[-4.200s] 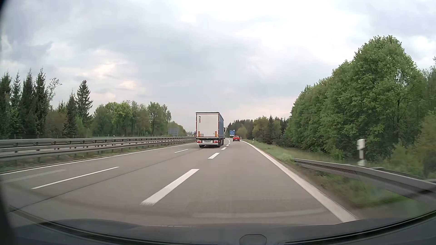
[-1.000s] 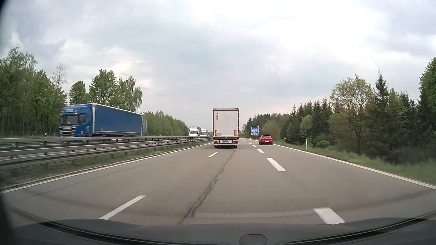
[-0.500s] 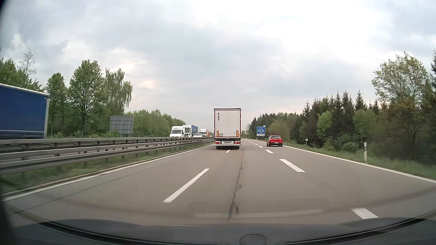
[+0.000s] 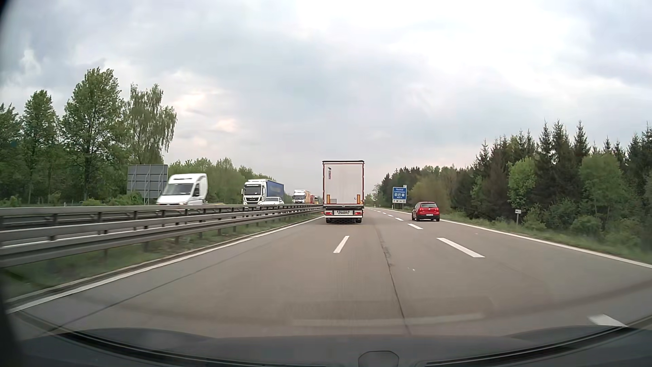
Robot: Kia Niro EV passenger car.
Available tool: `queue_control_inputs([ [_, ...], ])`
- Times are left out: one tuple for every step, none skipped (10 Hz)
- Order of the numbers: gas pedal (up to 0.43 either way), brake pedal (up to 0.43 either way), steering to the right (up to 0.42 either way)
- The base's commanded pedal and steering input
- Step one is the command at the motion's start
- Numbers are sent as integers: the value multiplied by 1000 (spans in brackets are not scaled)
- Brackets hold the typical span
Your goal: Follow the waypoints while adhering to traffic rules and regulations
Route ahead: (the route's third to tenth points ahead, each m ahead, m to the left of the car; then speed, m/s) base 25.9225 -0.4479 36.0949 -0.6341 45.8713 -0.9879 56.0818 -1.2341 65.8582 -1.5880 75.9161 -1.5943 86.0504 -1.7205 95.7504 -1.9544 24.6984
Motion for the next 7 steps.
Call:
queue_control_inputs([
  [150,0,-4],
  [130,0,-3],
  [130,0,-2],
  [130,0,-1],
  [130,0,0],
  [130,0,1],
  [118,0,3],
])
